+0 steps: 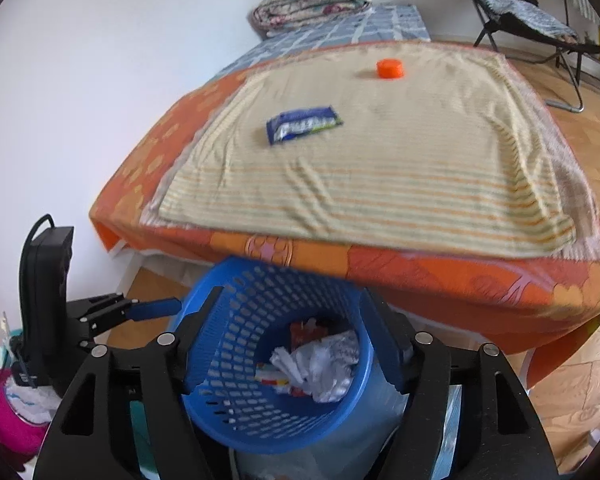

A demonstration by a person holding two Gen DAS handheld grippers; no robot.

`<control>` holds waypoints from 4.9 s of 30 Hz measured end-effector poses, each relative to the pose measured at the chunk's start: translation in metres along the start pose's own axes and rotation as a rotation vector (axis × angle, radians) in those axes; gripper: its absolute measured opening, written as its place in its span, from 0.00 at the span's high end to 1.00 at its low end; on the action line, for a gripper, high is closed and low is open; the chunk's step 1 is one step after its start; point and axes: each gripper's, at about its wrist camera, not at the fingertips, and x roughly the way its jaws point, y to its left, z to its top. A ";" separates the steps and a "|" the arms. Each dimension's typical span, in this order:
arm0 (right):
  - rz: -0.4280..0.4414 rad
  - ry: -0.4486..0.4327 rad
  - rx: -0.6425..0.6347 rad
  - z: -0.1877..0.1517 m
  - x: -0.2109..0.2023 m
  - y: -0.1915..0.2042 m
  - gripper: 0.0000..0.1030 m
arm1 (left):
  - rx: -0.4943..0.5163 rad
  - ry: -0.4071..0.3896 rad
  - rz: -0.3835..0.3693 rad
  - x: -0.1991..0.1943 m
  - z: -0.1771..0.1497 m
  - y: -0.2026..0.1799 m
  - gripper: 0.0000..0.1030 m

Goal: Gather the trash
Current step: 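Move both grippers back over the blue packet and orange cap, then grasp the blue snack packet with the left gripper while the right grasps the orange cap, then carry the blue packet and orange cap over the blue basket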

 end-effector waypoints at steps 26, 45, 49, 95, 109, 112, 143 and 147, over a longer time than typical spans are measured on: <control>-0.010 -0.174 0.096 0.123 -0.008 -0.042 0.28 | 0.034 -0.170 -0.085 0.011 0.175 0.032 0.36; -0.063 -0.149 0.213 0.218 0.092 -0.097 0.28 | -0.064 -0.119 -0.196 0.089 0.265 0.084 0.36; -0.077 -0.152 0.212 0.230 0.105 -0.105 0.28 | -0.057 -0.063 -0.237 0.100 0.260 0.084 0.36; -0.354 -0.071 0.097 0.273 0.221 -0.112 0.56 | 0.121 -0.075 0.081 0.111 0.239 0.042 0.45; -0.346 -0.138 0.002 0.272 0.162 -0.084 0.56 | 0.091 -0.164 0.126 0.068 0.239 0.043 0.45; -0.327 -0.150 -0.025 0.268 0.144 -0.075 0.56 | 0.084 -0.186 0.134 0.056 0.237 0.042 0.45; -0.061 -0.201 -0.218 0.137 -0.002 0.019 0.57 | 0.035 -0.325 0.120 -0.057 0.138 0.019 0.45; -0.027 -0.178 -0.233 0.109 -0.012 0.026 0.57 | 0.028 -0.309 0.123 -0.059 0.114 0.020 0.45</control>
